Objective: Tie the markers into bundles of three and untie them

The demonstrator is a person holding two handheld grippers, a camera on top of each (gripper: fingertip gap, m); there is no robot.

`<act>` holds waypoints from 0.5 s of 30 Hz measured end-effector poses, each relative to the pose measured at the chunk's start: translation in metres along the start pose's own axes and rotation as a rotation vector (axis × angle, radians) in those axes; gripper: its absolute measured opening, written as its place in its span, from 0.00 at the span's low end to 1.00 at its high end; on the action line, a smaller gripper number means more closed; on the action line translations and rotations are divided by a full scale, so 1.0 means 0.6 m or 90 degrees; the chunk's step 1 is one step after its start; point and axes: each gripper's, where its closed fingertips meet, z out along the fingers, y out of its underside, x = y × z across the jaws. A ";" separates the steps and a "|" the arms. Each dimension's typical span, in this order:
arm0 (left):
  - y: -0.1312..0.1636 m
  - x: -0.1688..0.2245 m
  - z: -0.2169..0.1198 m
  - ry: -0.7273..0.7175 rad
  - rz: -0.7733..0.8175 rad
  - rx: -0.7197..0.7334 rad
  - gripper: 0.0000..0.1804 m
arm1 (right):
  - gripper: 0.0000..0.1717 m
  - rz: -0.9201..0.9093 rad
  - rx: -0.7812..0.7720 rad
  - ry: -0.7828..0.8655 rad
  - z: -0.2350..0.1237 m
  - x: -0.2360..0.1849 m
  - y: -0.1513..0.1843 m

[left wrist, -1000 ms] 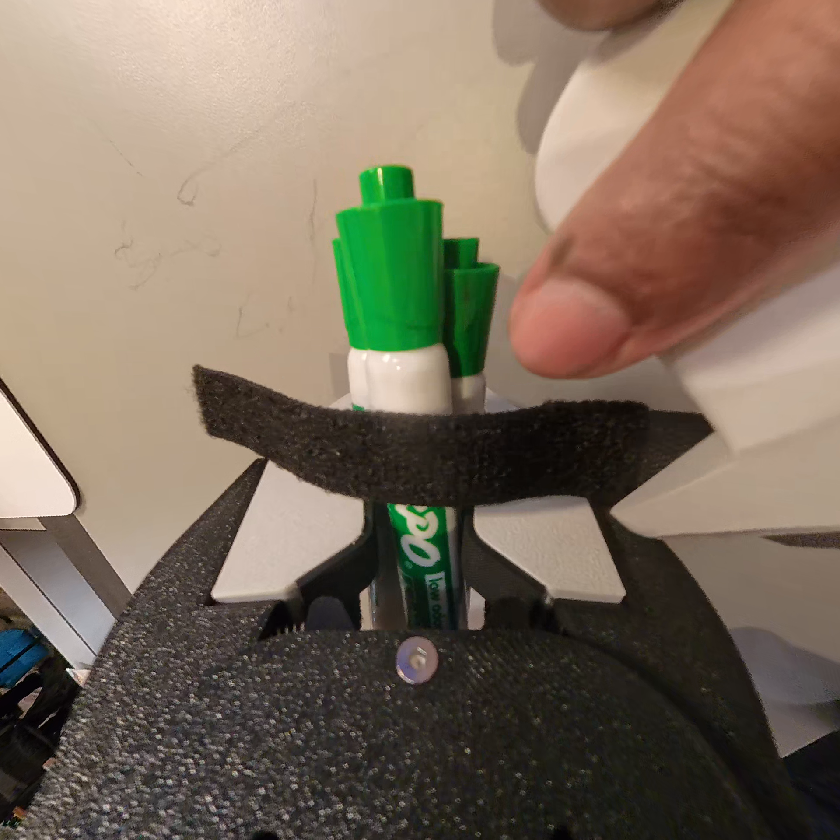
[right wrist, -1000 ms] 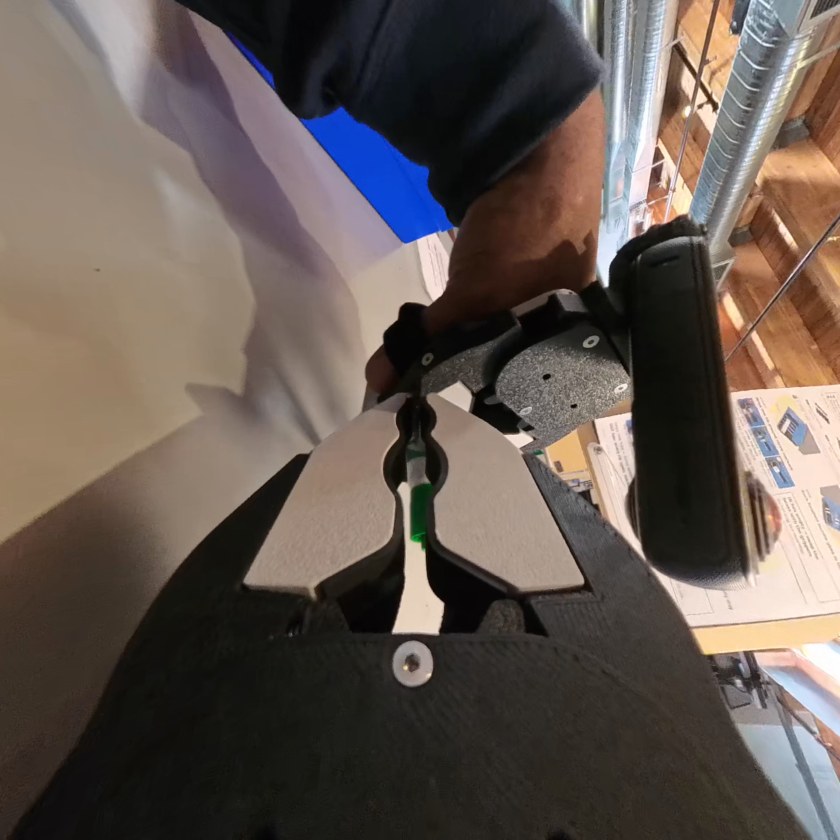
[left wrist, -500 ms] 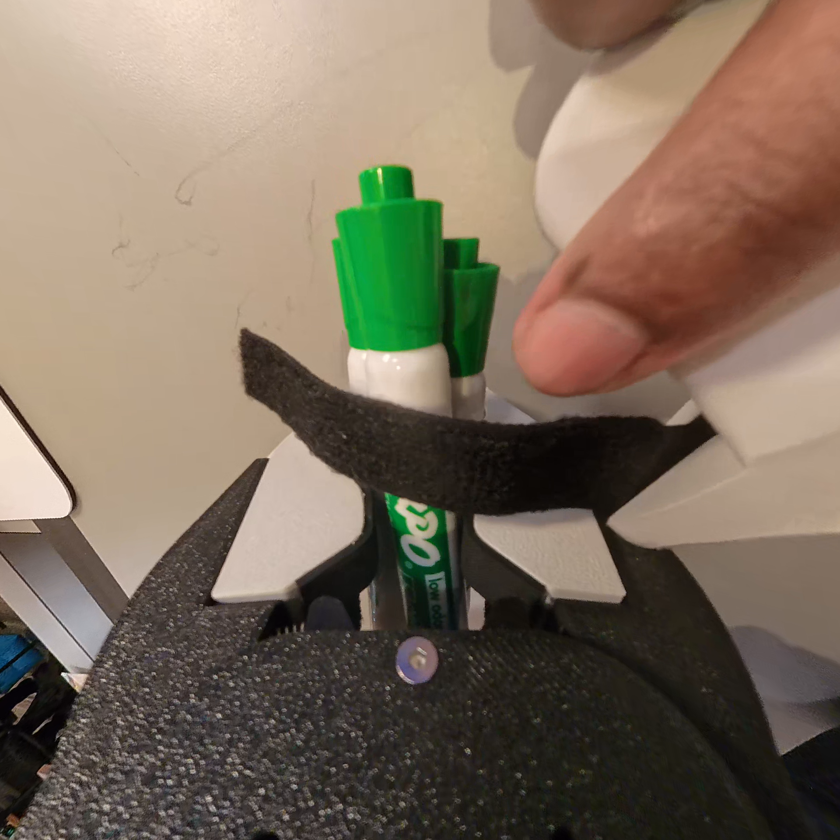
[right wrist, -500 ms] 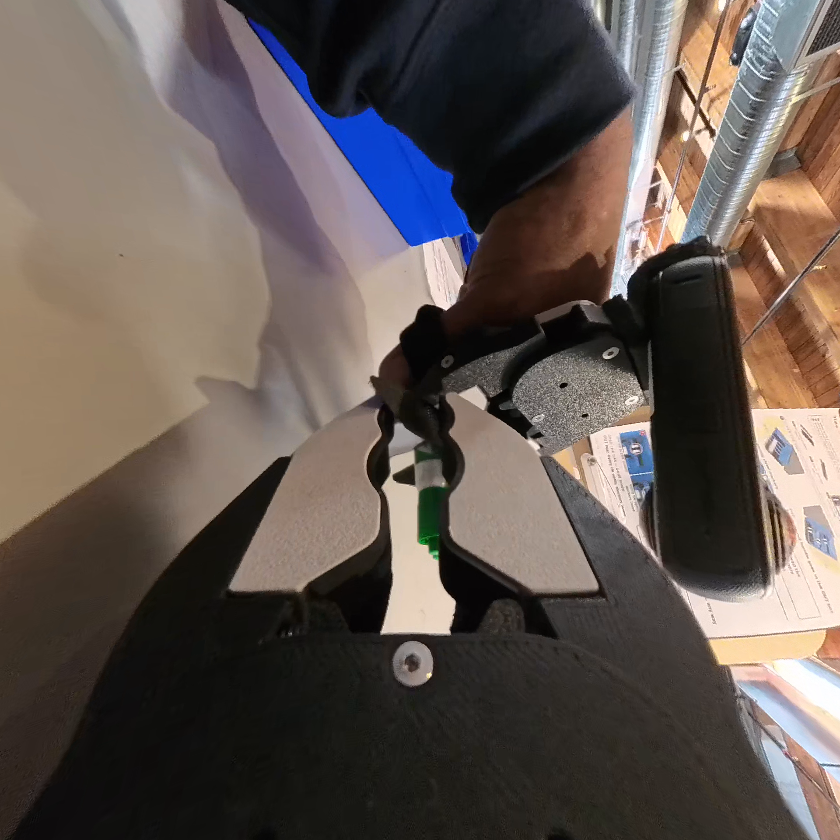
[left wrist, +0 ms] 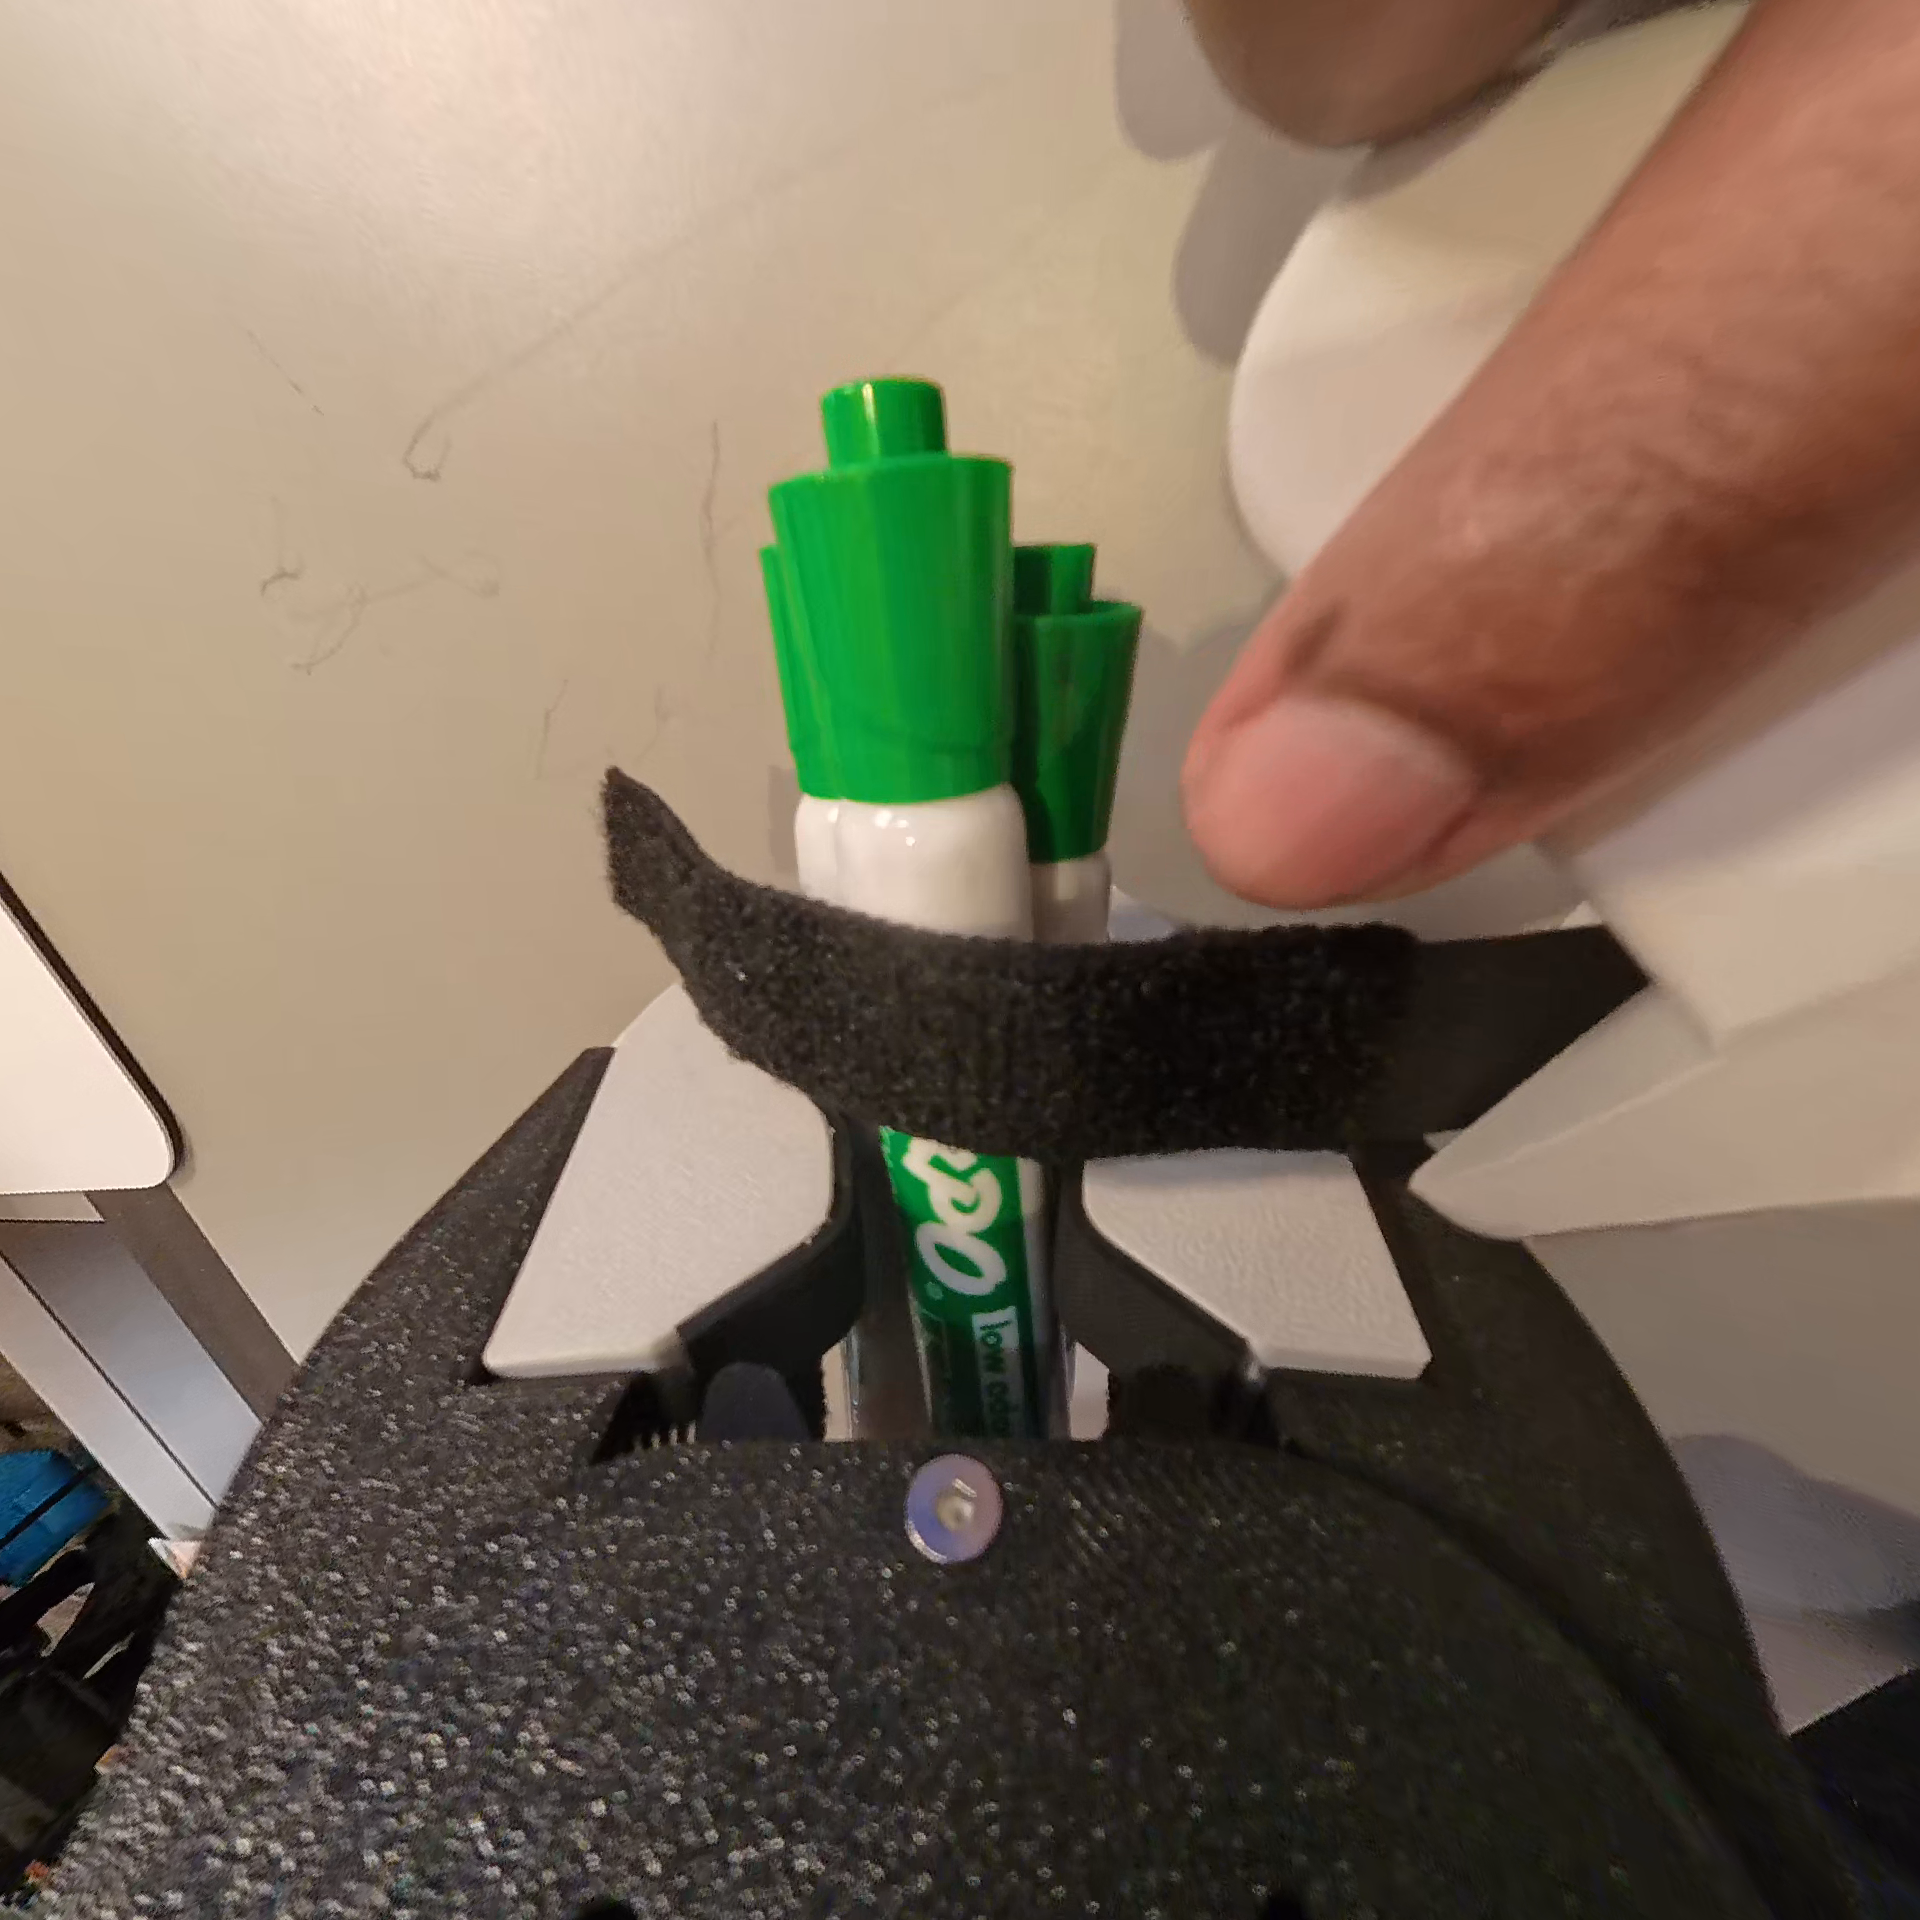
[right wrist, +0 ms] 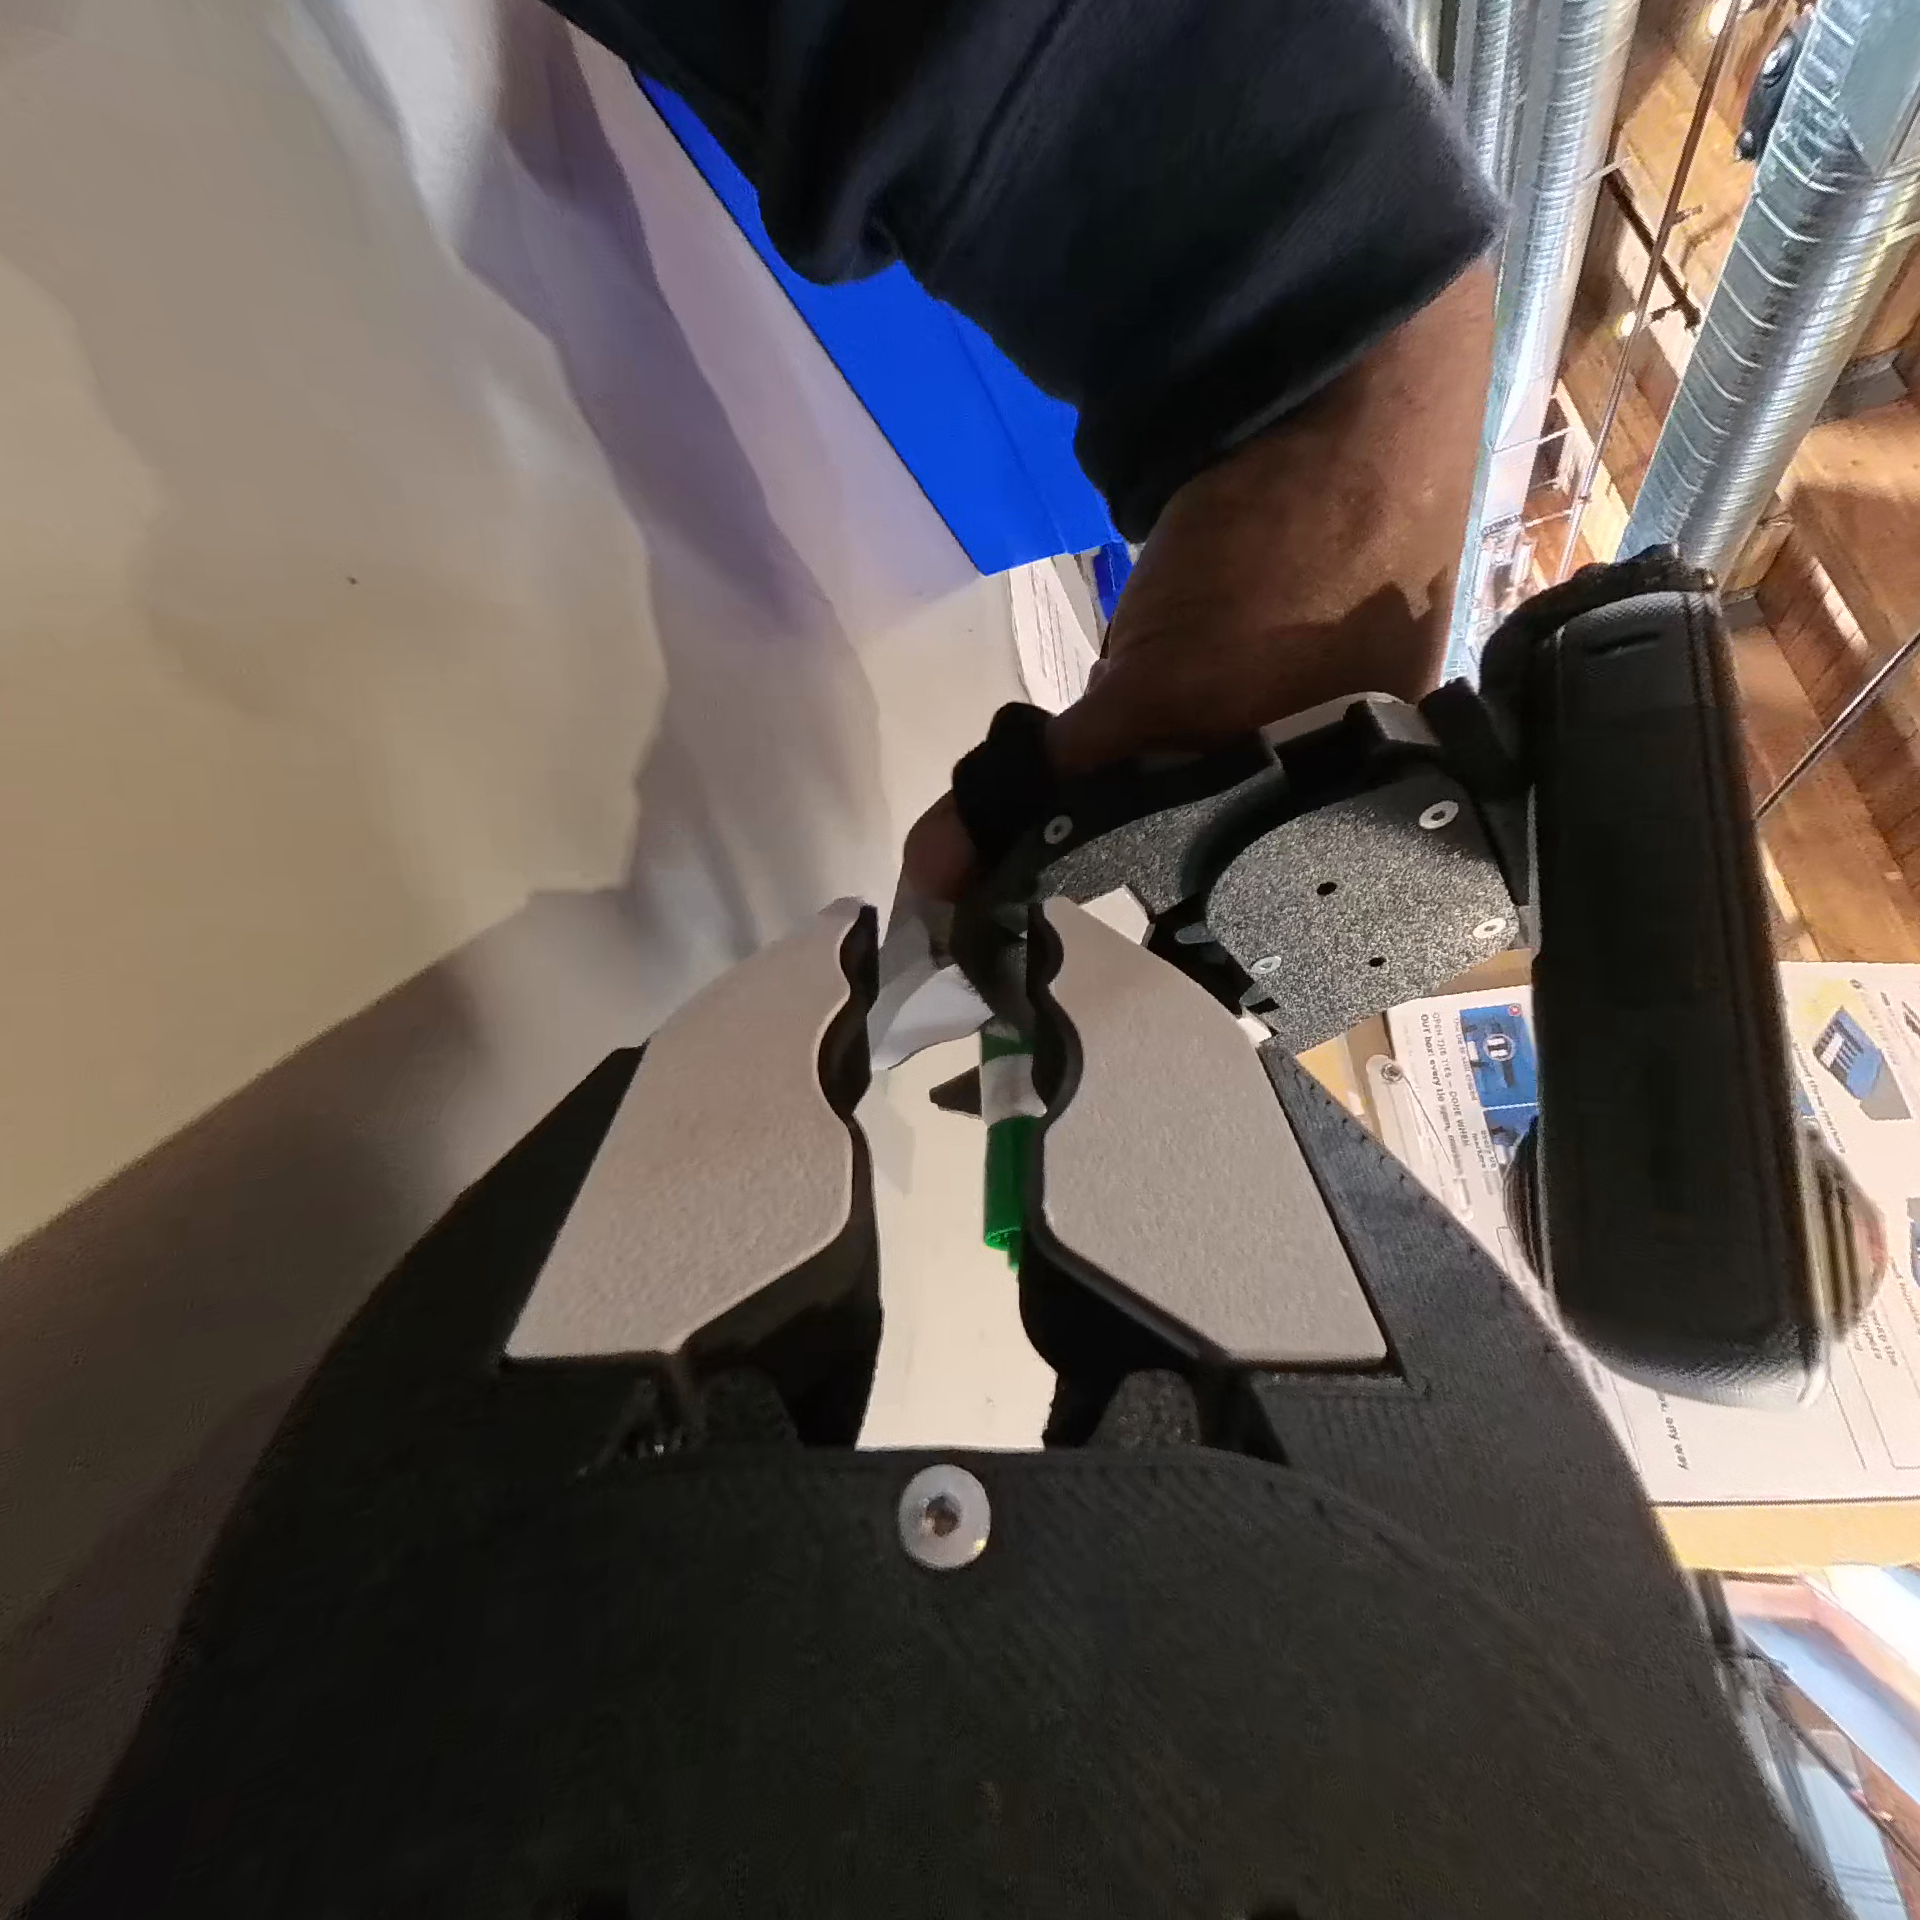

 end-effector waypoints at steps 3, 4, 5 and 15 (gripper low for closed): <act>0.001 -0.001 0.000 -0.001 -0.001 0.000 0.22 | 0.14 -0.008 0.002 0.007 -0.003 0.000 -0.002; 0.001 -0.001 -0.001 -0.001 -0.002 0.000 0.23 | 0.10 -0.010 0.005 0.013 -0.004 0.001 -0.003; 0.001 -0.001 -0.001 -0.001 -0.002 0.000 0.23 | 0.07 -0.012 0.009 0.018 -0.006 0.002 -0.005; 0.001 -0.001 0.000 0.000 -0.003 0.000 0.23 | 0.01 -0.030 0.042 0.019 -0.015 -0.003 -0.026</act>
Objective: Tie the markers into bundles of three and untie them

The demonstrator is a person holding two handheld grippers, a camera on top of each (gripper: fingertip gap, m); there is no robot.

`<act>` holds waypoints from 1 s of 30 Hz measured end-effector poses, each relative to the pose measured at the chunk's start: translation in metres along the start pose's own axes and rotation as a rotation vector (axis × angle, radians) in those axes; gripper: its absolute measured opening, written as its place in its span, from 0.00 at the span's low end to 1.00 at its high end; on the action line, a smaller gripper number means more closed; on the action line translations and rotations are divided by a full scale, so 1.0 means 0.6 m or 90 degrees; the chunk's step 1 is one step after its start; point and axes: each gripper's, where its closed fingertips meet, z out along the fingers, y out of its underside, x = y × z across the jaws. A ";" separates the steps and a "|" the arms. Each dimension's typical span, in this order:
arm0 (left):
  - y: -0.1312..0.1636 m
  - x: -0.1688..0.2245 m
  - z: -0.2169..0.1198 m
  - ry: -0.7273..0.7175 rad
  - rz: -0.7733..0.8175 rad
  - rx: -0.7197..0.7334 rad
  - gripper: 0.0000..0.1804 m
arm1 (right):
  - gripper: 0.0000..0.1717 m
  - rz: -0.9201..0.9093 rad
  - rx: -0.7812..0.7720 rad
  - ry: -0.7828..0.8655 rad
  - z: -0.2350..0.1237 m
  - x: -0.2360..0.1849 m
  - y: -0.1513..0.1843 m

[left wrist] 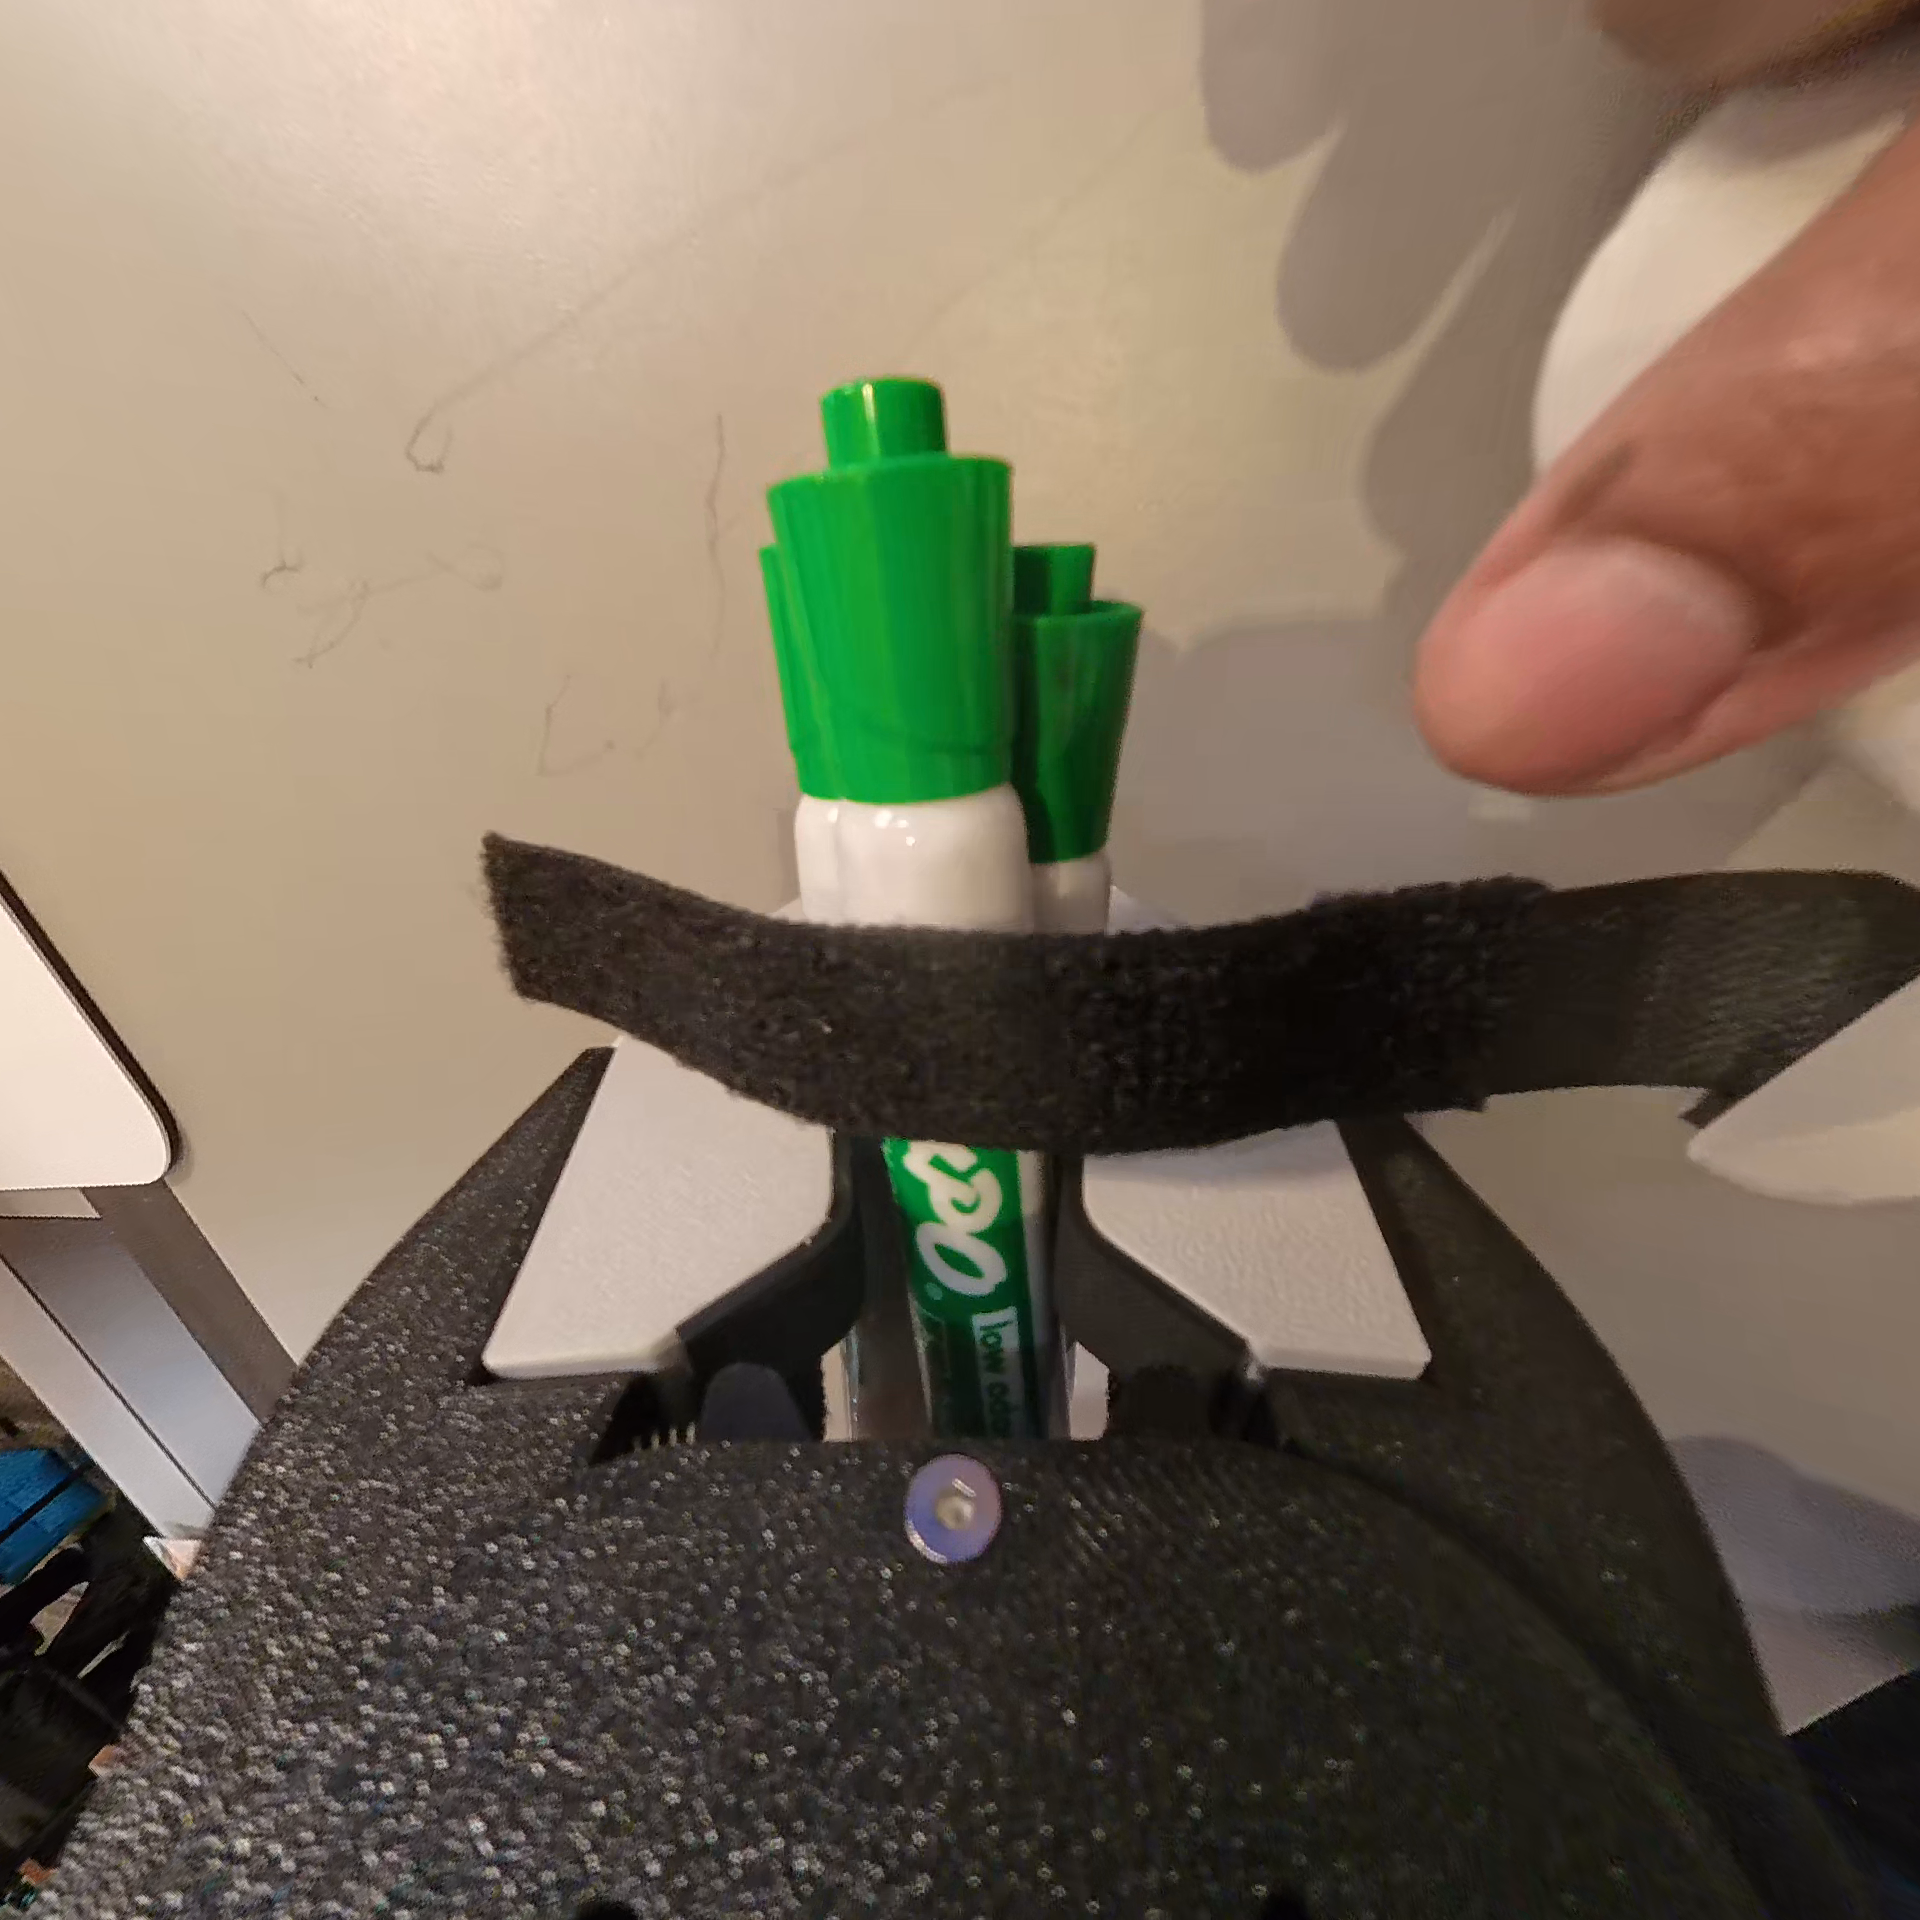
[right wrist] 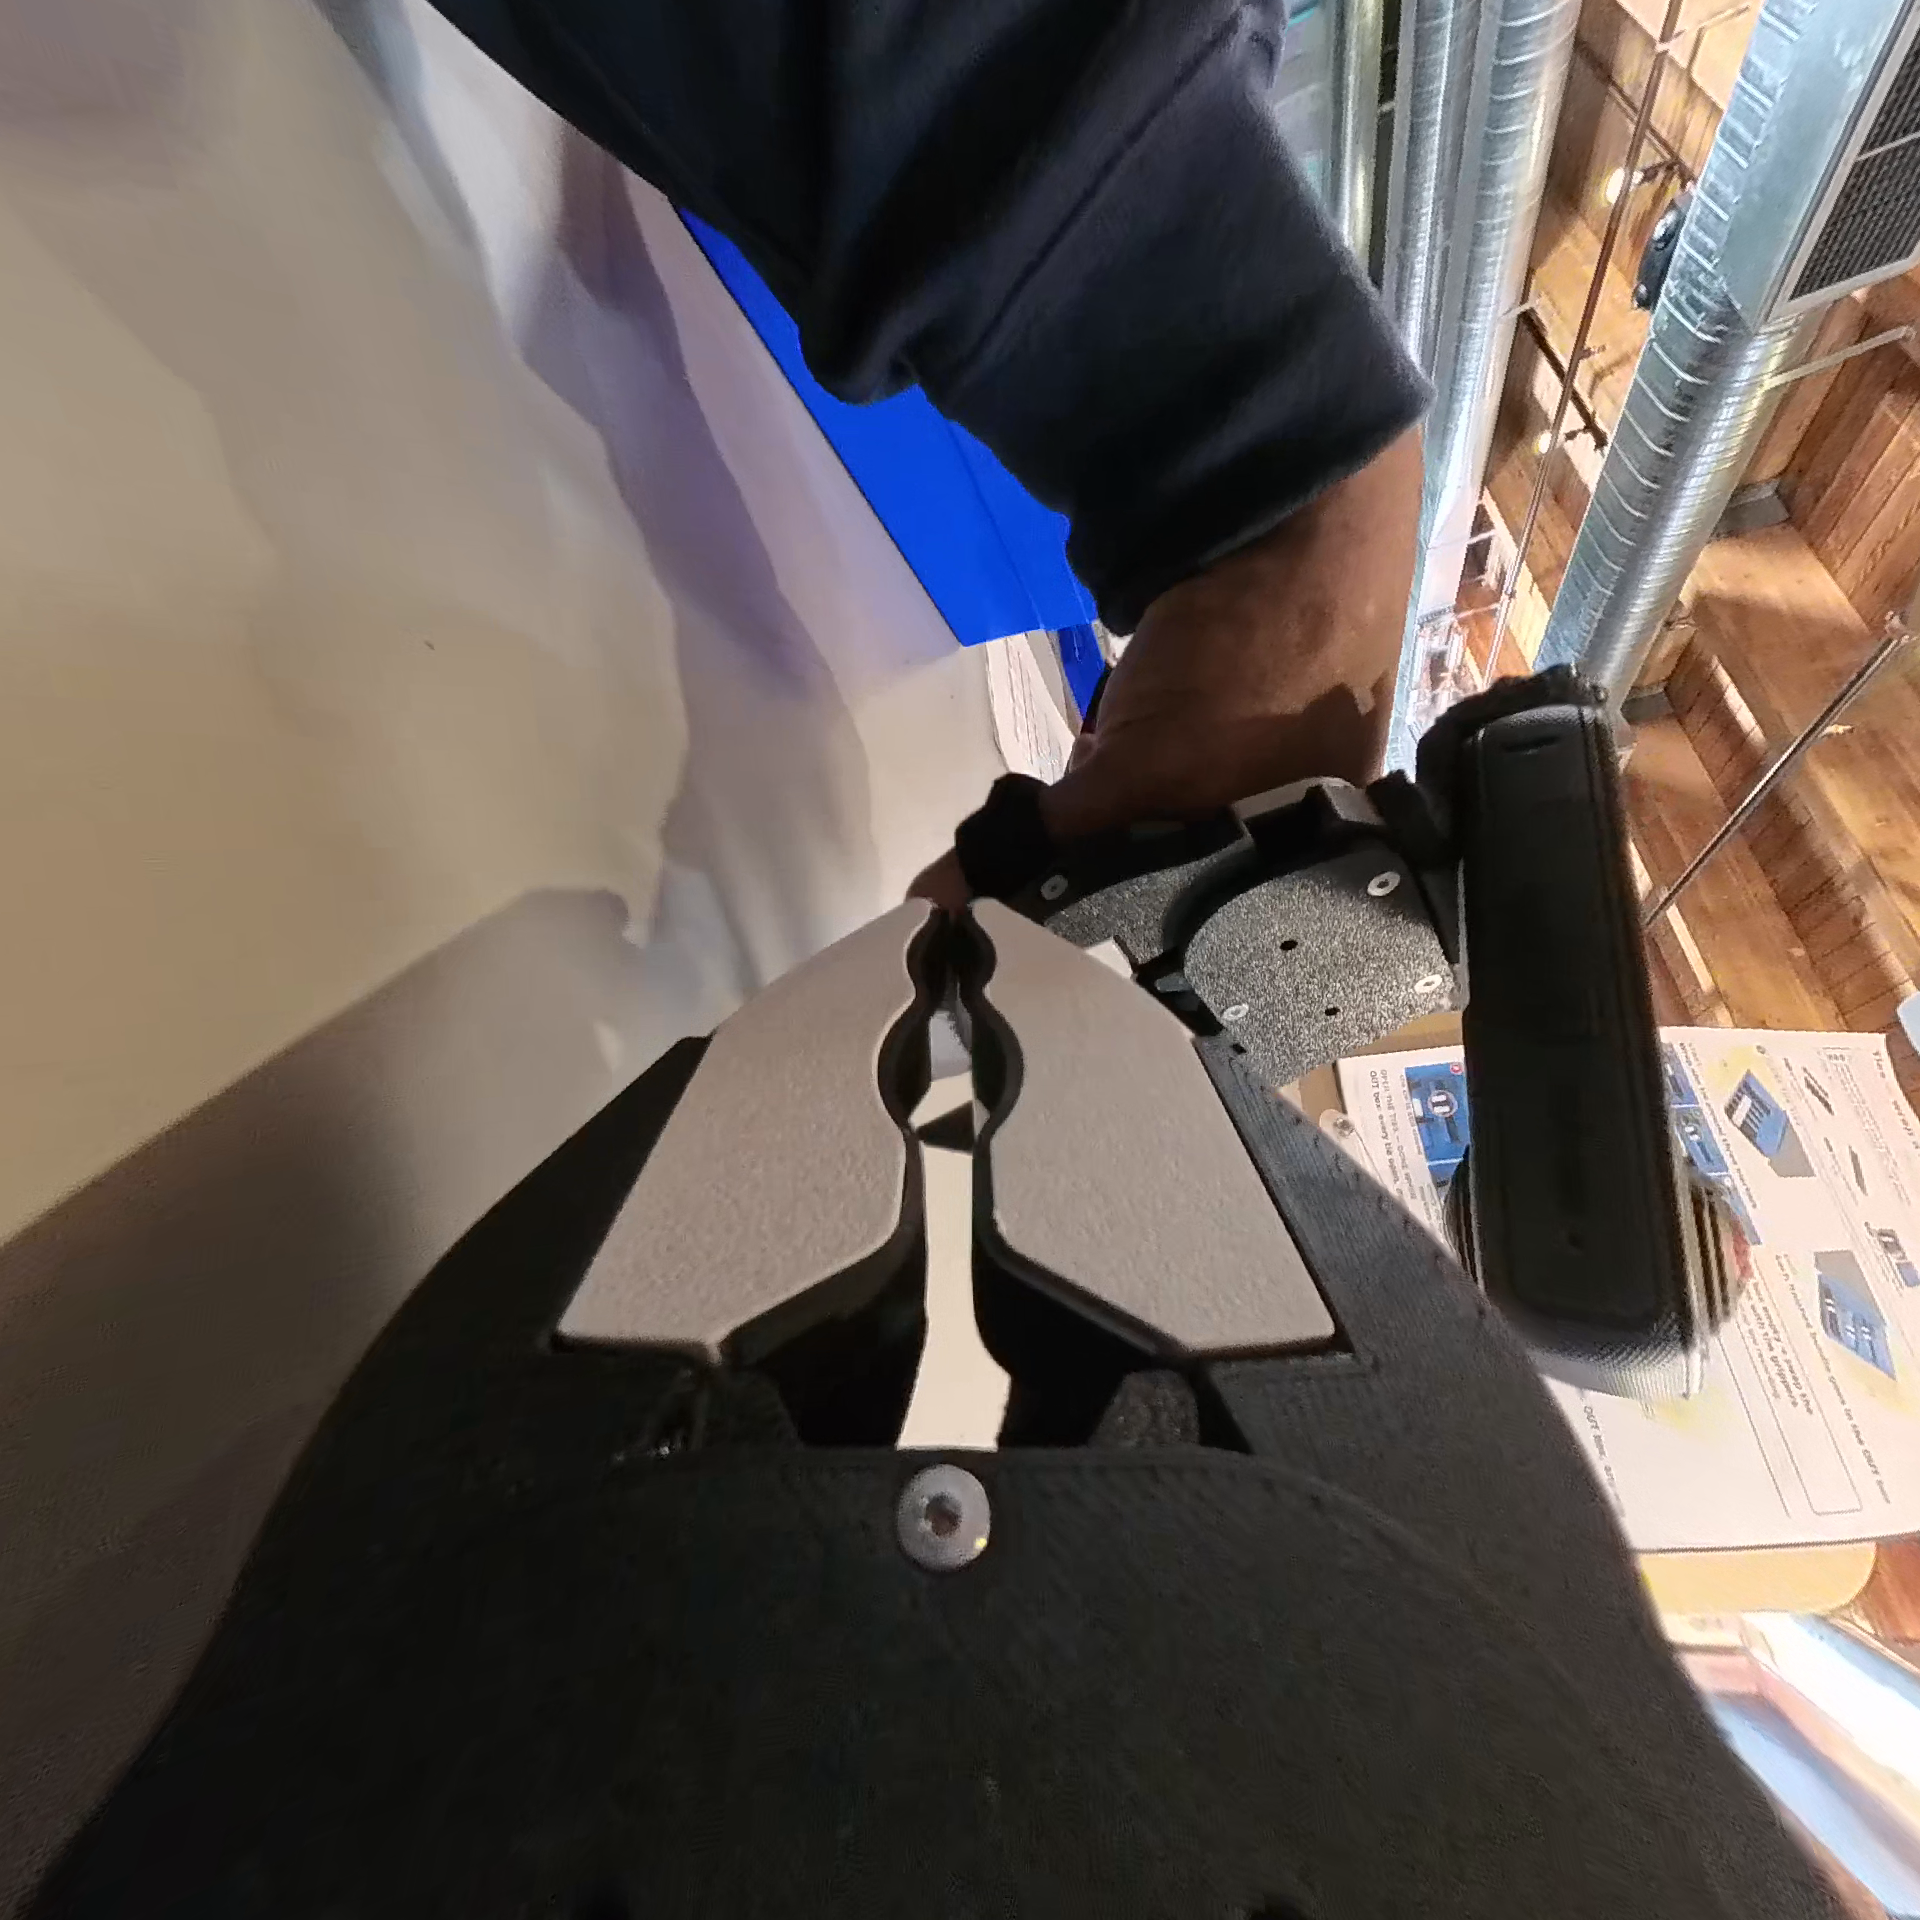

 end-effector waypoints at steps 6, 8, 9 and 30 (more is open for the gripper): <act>-0.001 0.001 0.001 0.002 0.000 0.000 0.23 | 0.09 -0.002 -0.011 -0.002 0.003 -0.002 0.006; -0.001 0.001 0.000 0.002 0.000 0.001 0.23 | 0.10 0.003 -0.006 -0.010 0.001 -0.005 0.004; -0.001 0.001 0.000 0.002 0.000 0.001 0.23 | 0.11 0.002 -0.002 -0.013 0.001 -0.007 0.001; -0.002 0.004 0.002 0.010 -0.002 0.002 0.23 | 0.15 0.020 0.021 -0.062 -0.020 -0.024 -0.008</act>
